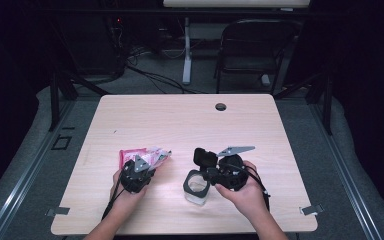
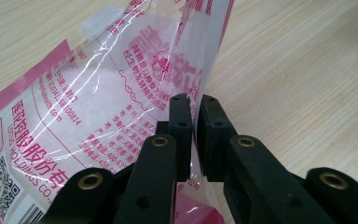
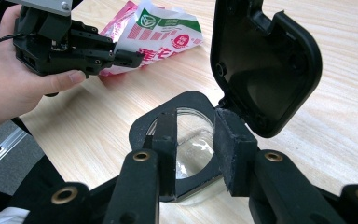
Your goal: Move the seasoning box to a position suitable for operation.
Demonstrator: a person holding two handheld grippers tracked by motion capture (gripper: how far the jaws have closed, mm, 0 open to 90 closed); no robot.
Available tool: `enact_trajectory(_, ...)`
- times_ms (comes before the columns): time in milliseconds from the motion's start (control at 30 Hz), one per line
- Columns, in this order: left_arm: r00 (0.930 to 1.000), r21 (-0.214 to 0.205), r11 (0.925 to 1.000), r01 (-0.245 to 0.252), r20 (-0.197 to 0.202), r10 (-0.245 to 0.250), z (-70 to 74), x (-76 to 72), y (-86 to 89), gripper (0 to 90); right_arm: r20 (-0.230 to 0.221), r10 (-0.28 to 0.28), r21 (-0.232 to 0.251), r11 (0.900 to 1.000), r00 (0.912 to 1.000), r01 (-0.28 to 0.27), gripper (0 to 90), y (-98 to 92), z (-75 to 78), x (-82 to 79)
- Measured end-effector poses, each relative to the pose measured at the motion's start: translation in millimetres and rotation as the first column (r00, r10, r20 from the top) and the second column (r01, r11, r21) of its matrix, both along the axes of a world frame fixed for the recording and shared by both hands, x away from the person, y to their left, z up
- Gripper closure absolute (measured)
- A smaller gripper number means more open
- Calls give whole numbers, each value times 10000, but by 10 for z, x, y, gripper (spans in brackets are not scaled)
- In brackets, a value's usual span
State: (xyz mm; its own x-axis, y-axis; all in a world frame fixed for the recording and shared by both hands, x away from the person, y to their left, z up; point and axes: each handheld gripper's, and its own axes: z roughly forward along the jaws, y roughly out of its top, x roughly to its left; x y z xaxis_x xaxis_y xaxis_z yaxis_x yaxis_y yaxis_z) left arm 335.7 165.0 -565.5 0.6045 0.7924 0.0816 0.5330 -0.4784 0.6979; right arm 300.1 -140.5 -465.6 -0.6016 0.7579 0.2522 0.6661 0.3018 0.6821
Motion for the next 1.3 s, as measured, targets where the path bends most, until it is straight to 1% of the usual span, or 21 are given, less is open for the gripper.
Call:
enact_trajectory(67, 10000, 32, 10000, 41, -44, -41, -2, 4, 5, 856, -50, 2, -43, 10000, 10000, -2, 706, 0, 0, 1)
enact_trajectory(167, 10000, -74, 10000, 10, -51, -11, -5, 11, 17, 874, -73, 8, -27, 10000, 10000, -9, 705, 0, -4, 3)
enact_trajectory(233, 9999, -166, 9999, 21, -121, -23, -4, 16, 30, 888, -5, 17, -11, 10000, 10000, -17, 705, -2, -9, 7)
enact_trajectory(267, 10000, -194, 9998, -22, -93, 20, -6, 19, 32, 895, -5, 19, 2, 10000, 10000, -19, 705, -2, -11, 8)
enact_trajectory(300, 9999, -237, 9997, 8, -159, -12, -3, 24, 42, 897, -13, 18, 2, 10000, 10000, -18, 705, -2, -11, 7)
enact_trajectory(433, 9998, -305, 9995, 32, -217, -38, 3, 29, 54, 900, -38, 23, -10, 10000, 10000, -23, 705, -2, -8, 5)
enact_trajectory(533, 9997, -430, 9991, 9, -249, -19, 13, 34, 74, 900, -7, 38, -2, 10000, 10000, -38, 705, -7, -8, 6)
enact_trajectory(600, 9996, -488, 9988, -21, -289, 7, 26, 35, 88, 900, -6, -4, 11, 10000, 10000, 4, 705, -8, -10, 4)
enact_trajectory(633, 9996, -601, 9982, -80, -277, 63, 33, 36, 97, 900, -7, -4, 9, 10000, 10000, 4, 705, -10, -11, 5)
enact_trajectory(700, 9994, -652, 9979, -42, -353, 19, 63, 36, 117, 900, -11, -26, 5, 10000, 10000, 26, 705, -15, -13, 5)
enact_trajectory(800, 9997, -750, 9971, -95, -216, 79, 110, 25, 140, 900, -45, -50, -6, 10000, 10000, 50, 704, -20, -13, 7)
enact_trajectory(900, 9997, -762, 9971, -79, -217, 62, 163, 8, 175, 900, -46, -79, 51, 10000, 10000, 79, 704, -17, -20, 7)
enact_trajectory(1100, 9996, -958, 9952, -208, -194, 190, 271, -34, 288, 900, -68, -71, -17, 10000, 10000, 71, 704, -22, -23, 11)
enact_trajectory(1133, 9997, -1055, 9941, -247, -120, 235, 285, -40, 308, 900, -66, -74, -13, 10000, 10000, 74, 703, -23, -23, 12)
enact_trajectory(1200, 9997, -1072, 9940, -228, -88, 219, 336, -54, 359, 900, -66, -73, -26, 10000, 10000, 73, 703, -25, -22, 12)
enact_trajectory(1300, 9993, -984, 9948, -276, 215, 298, 411, -80, 420, 900, -48, -77, -24, 10000, 10000, 77, 703, -24, -23, 12)
